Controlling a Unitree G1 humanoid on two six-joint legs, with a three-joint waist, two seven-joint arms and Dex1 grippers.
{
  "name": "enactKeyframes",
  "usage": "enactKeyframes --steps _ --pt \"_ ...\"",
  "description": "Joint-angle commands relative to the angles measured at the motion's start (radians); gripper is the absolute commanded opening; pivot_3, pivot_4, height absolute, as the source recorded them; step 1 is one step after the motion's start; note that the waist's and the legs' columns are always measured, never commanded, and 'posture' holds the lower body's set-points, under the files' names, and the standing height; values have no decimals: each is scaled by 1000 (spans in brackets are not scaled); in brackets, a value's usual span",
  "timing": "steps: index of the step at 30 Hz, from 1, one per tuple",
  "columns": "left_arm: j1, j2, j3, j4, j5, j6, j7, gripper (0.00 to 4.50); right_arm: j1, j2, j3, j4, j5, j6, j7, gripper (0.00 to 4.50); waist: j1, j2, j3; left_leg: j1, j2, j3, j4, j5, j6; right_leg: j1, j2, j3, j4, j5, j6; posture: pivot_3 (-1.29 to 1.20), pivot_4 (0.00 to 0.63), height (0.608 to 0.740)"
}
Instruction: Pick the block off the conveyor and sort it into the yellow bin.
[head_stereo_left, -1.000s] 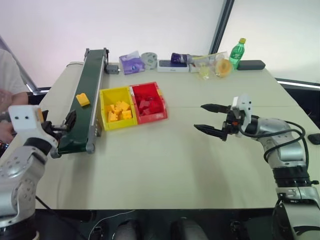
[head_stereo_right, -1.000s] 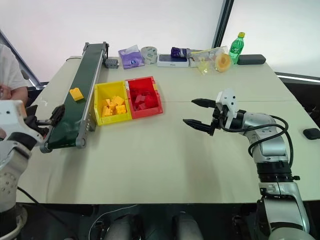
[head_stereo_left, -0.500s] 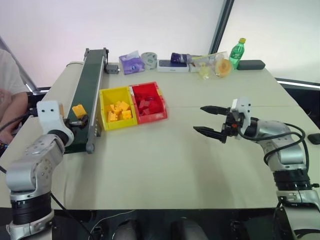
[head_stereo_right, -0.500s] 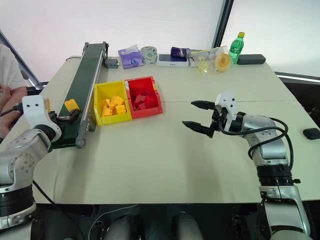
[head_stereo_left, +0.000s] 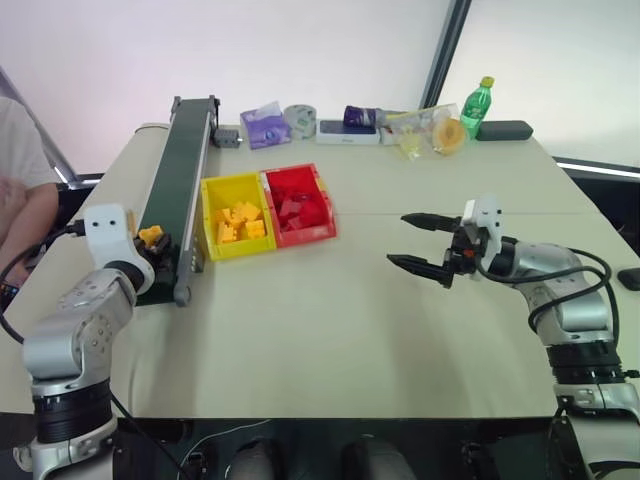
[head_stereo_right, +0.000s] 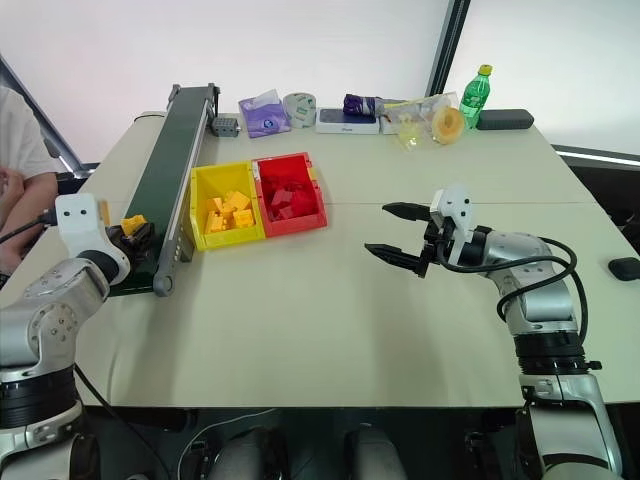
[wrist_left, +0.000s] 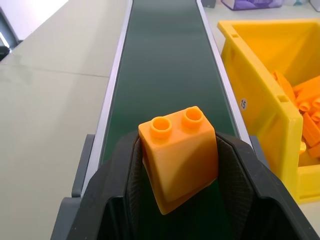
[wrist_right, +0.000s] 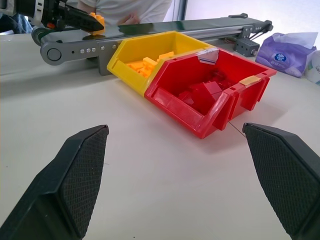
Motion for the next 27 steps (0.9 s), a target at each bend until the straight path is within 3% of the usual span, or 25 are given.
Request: enactKeyframes --steps 1,7,14,23,27 --pt "-76 -5 40 -35 -2 -80 -3 1613 -21 -10 -22 -21 12 -12 1 4500 2 0 0 0 0 0 0 0 0 0 0 0 0 0 0 0 150 740" --pt "-178 -2 -85 28 41 -217 -115 1613 -27 -2 -19 -14 10 -18 -3 4500 3 0 0 0 -1 0 0 0 0 1 0 0 0 0 0 0 150 740" --pt "-391 -89 -238 406 177 -420 -156 1613 -33 13 -23 -16 15 -23 -14 4500 3 0 0 0 -3 0 1 0 0 1 2 -1 0 0 1 0 150 740" --pt "-508 -144 -256 749 251 -546 -157 1613 -20 16 -36 -54 27 -9 -42 4500 0 0 0 0 -3 2 0 0 0 -1 2 -1 0 0 1 0 150 740" --pt "-524 -142 -240 784 243 -585 -175 3532 -13 13 -36 -64 31 -4 -50 4500 0 0 0 0 -3 2 0 0 0 -1 2 -1 0 0 1 0 150 740"
